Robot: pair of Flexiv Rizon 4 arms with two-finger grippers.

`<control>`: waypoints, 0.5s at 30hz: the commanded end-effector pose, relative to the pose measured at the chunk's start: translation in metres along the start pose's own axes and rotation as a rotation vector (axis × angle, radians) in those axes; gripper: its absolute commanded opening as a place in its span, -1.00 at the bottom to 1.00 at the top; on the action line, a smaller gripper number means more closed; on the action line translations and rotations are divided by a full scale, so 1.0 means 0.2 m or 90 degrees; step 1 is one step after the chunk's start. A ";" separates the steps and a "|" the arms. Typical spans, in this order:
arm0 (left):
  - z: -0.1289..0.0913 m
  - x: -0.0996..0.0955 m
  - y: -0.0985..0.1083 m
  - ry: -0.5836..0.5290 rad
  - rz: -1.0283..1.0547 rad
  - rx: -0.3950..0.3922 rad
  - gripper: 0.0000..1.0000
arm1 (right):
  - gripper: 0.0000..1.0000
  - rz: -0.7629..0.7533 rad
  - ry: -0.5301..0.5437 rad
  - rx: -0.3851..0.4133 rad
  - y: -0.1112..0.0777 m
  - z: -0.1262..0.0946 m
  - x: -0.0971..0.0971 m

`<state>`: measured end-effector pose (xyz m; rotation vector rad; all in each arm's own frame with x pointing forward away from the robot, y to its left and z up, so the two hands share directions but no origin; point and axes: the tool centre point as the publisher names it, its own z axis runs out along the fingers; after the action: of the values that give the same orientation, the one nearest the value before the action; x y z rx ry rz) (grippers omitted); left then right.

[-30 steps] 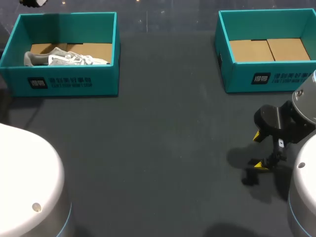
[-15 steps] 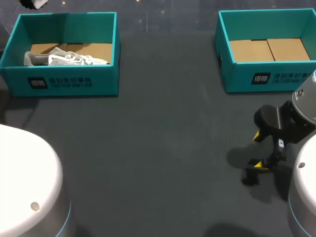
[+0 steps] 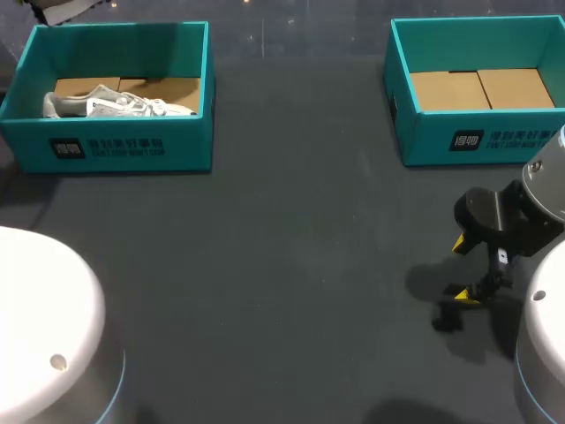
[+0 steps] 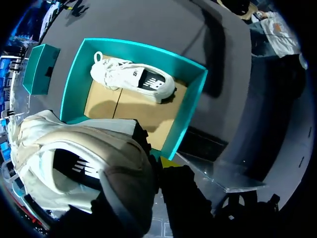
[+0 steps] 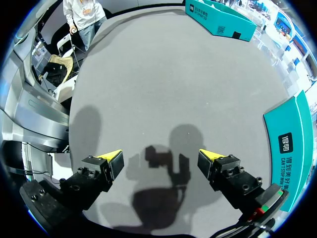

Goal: Take the shoe out of the shoebox, open the shoe tongue, remove and reinsert the insole, then place the shoe into the shoebox

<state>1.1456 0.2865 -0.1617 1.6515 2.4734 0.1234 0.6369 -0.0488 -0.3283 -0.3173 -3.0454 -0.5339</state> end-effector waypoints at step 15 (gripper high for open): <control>0.17 0.07 -0.03 0.071 0.175 -0.018 -1.00 | 1.00 0.000 -0.003 0.000 -0.01 0.00 0.01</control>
<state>1.1367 0.3013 -0.1891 1.9747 2.3100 0.2429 0.6369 -0.0487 -0.3283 -0.3172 -3.0454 -0.5340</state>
